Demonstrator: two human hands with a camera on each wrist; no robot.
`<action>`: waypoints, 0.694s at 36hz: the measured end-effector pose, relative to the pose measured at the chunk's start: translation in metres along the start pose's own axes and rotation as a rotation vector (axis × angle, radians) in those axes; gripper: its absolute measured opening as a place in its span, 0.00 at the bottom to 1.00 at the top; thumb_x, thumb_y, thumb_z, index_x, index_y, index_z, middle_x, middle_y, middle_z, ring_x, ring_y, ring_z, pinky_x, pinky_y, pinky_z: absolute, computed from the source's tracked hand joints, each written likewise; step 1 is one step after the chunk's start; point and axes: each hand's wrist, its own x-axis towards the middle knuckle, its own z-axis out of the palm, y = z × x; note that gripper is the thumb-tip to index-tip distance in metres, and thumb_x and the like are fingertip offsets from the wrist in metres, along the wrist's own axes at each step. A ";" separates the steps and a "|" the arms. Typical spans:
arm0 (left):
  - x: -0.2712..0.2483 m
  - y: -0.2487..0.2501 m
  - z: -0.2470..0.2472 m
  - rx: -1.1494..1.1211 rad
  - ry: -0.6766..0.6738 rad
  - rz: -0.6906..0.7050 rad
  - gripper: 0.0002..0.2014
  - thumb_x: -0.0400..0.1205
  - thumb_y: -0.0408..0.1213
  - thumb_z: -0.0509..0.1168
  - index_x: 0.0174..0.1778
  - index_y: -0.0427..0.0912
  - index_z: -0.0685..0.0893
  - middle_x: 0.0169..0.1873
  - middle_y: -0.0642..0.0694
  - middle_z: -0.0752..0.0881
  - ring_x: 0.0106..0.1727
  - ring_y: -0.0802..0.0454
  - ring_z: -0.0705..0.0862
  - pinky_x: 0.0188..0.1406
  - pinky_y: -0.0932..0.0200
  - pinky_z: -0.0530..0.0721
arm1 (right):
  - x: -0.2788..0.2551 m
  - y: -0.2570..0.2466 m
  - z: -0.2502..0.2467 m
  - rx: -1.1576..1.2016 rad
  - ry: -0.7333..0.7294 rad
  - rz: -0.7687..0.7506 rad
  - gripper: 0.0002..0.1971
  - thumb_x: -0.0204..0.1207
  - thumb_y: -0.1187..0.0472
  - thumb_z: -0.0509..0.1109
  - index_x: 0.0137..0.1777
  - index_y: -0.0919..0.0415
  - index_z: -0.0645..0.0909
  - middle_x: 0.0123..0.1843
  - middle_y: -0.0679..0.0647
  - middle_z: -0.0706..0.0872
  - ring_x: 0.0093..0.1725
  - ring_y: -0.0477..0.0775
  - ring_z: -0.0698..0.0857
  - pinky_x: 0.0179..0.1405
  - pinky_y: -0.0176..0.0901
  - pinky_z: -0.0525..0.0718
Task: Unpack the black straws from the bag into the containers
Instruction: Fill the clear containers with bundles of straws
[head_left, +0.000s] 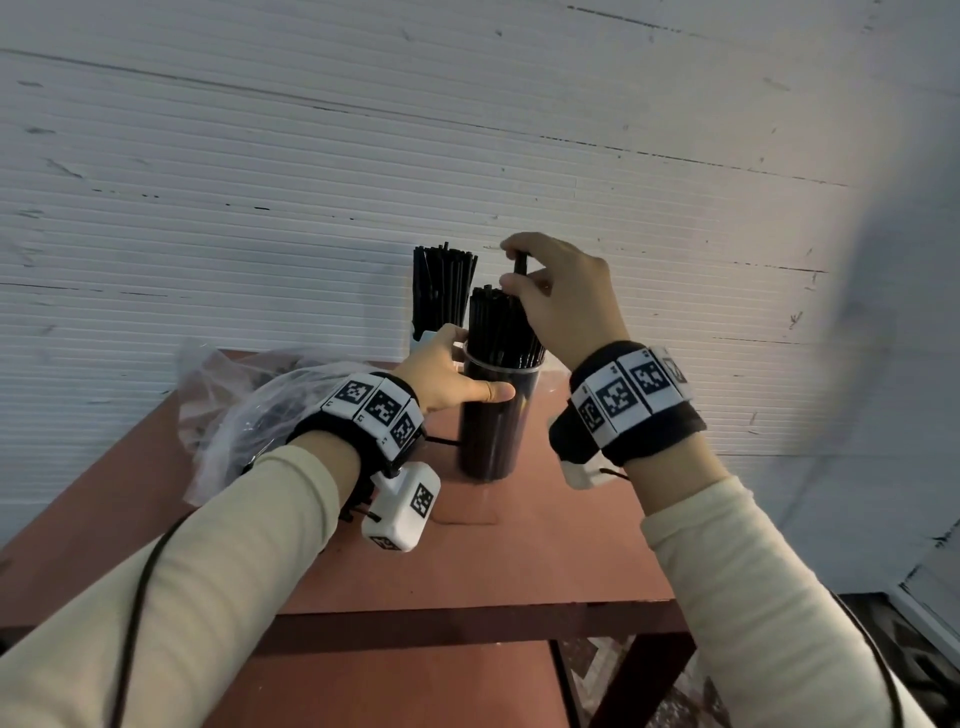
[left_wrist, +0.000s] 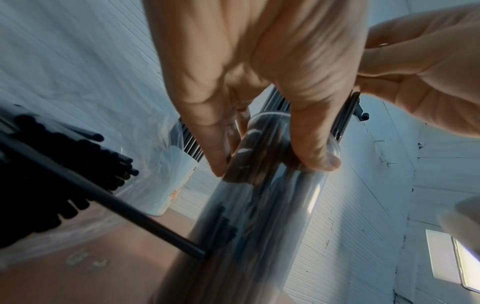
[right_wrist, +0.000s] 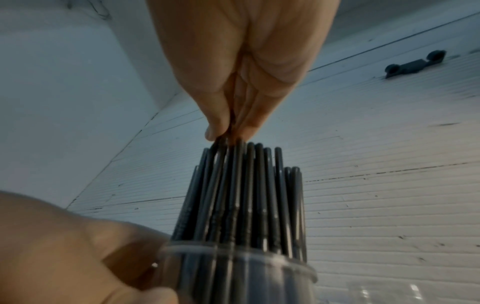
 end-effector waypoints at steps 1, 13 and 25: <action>0.000 0.000 0.000 0.005 0.000 -0.002 0.41 0.69 0.47 0.81 0.75 0.45 0.69 0.67 0.49 0.80 0.60 0.55 0.76 0.59 0.58 0.70 | -0.003 0.000 -0.001 -0.013 0.023 -0.017 0.13 0.77 0.65 0.71 0.60 0.56 0.84 0.51 0.45 0.85 0.43 0.43 0.86 0.44 0.19 0.79; -0.002 0.003 0.002 0.034 0.021 -0.031 0.42 0.69 0.48 0.80 0.76 0.45 0.67 0.69 0.48 0.79 0.70 0.48 0.77 0.66 0.54 0.72 | -0.022 -0.010 -0.011 -0.053 0.094 -0.132 0.03 0.73 0.67 0.73 0.47 0.62 0.84 0.40 0.52 0.87 0.39 0.51 0.85 0.43 0.38 0.82; -0.001 0.002 0.002 0.028 0.023 -0.036 0.42 0.70 0.48 0.80 0.76 0.44 0.67 0.71 0.46 0.78 0.72 0.47 0.76 0.68 0.53 0.71 | -0.014 -0.008 -0.005 -0.205 -0.085 -0.051 0.02 0.77 0.66 0.69 0.45 0.63 0.83 0.39 0.54 0.88 0.39 0.51 0.82 0.37 0.27 0.72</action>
